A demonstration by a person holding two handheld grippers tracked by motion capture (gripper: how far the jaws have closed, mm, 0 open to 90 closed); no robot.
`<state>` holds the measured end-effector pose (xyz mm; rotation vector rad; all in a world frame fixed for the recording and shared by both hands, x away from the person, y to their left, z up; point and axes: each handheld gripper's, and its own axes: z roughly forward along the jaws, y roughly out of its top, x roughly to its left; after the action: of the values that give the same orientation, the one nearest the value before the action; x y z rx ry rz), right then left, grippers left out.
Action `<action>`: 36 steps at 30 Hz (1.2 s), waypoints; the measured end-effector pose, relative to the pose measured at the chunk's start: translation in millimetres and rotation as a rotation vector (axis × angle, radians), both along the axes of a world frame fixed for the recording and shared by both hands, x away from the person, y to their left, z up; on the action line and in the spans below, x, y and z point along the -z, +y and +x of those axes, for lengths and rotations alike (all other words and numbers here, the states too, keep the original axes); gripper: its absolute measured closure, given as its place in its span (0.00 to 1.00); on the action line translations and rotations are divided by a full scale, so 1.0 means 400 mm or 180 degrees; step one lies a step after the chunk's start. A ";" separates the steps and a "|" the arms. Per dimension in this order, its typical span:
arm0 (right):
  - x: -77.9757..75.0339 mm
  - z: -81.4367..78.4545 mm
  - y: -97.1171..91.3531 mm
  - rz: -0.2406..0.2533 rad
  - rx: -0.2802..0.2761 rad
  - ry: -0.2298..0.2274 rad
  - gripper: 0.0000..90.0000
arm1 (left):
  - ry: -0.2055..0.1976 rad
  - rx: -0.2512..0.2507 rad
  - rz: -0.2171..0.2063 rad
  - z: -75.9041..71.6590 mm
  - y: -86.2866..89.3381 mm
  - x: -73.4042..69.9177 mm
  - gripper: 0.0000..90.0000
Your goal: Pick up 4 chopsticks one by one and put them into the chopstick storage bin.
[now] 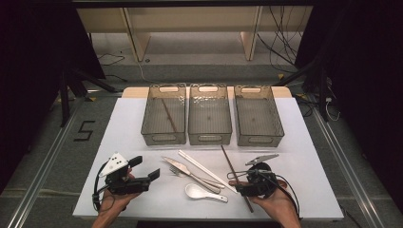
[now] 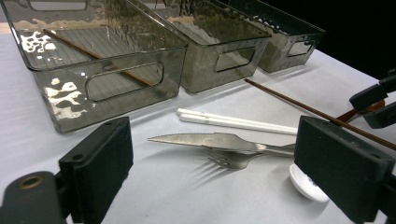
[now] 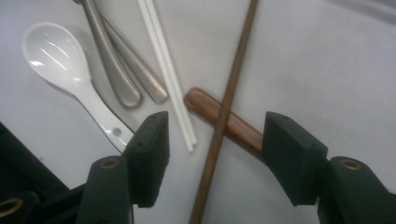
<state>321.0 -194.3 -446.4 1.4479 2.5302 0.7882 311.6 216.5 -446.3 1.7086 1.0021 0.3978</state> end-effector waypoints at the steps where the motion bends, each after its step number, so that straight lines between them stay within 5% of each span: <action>1: 0.005 -0.003 -0.002 -0.0008 -0.0001 0.0015 0.50 | 0.0000 -0.0001 -0.0004 0.000 0.000 0.000 0.12; 15: 0.043 -0.027 0.010 -0.0345 -0.0128 0.0175 0.67 | -0.0001 0.0007 0.0001 0.000 -0.001 0.000 0.12; 24: 0.042 -0.030 0.014 -0.0549 -0.0153 0.0101 0.85 | 0.0002 0.0009 0.0007 0.001 -0.002 0.000 0.12; 36: 0.032 -0.034 0.001 -0.0500 -0.0168 -0.0010 0.94 | 0.0029 0.0019 -0.0012 0.002 -0.007 -0.001 0.12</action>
<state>307.6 -194.0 -459.0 1.3349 2.5722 0.5830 312.2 213.8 -446.0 1.7110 1.0035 0.3845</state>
